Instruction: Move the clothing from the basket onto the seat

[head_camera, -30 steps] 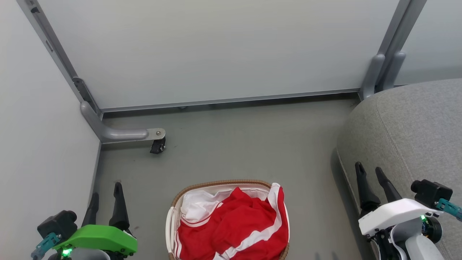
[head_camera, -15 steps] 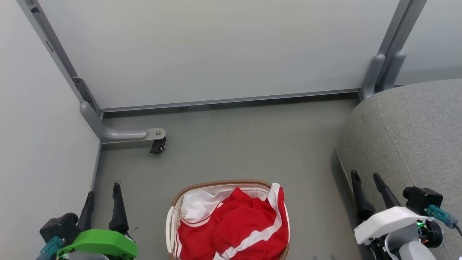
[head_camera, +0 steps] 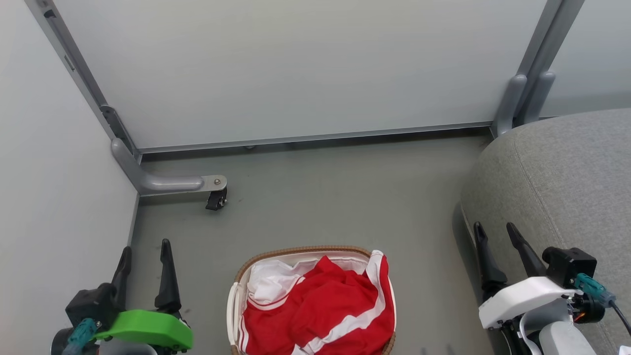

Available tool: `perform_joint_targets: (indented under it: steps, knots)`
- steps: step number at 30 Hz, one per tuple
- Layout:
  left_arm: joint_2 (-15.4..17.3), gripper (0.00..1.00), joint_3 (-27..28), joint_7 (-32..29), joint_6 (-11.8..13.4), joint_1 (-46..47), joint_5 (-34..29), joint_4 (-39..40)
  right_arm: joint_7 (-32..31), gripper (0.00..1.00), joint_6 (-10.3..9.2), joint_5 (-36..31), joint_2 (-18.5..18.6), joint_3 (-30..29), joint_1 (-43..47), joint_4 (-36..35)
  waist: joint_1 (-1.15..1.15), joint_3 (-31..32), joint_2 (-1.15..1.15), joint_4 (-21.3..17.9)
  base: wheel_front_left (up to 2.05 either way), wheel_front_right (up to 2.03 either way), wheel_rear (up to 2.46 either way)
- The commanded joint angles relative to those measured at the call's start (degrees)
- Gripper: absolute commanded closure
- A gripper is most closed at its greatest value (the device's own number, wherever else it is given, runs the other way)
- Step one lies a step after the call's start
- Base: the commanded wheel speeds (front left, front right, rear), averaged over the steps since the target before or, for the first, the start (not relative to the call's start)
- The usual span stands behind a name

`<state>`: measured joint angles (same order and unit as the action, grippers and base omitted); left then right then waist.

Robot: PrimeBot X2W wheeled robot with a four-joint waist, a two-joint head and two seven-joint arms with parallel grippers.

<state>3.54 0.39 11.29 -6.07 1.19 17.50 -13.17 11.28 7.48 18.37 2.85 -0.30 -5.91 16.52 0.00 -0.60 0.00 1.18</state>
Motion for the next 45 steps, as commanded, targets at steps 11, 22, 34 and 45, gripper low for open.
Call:
perform_joint_targets:
  steps: [11, 22, 34, 45]
  knots:
    - [-0.2, 0.0, -1.6, 1.8, -1.1, -0.4, -5.7, 0.4, 1.8, 0.0, 0.02, -5.5, 0.2, 1.2, 0.3, -2.2, 0.0, 0.1, 0.0, 0.0, 0.0, 0.0, 0.0]
    - [-0.6, 0.0, -3.8, 3.0, -1.4, 2.0, -7.9, -1.6, 3.0, 0.0, 0.0, -10.2, 0.2, 2.6, -2.1, -1.1, 0.0, -6.3, 0.0, -0.9, 0.0, 0.0, 0.0]
    - [-0.3, 0.0, -10.9, 3.9, -1.5, 11.5, -9.1, -6.5, 4.0, 0.0, 0.0, -14.3, 0.2, 5.3, -9.3, -3.5, 0.0, -20.7, 0.0, -4.3, 0.0, 0.0, 0.0]
    - [2.9, 0.0, -15.8, 3.8, -1.5, 21.3, -6.7, -12.5, 4.0, 0.0, 0.0, -11.1, 0.2, 8.3, -15.1, -6.5, 0.0, -32.2, 0.0, -9.1, 0.0, 0.0, 0.0]
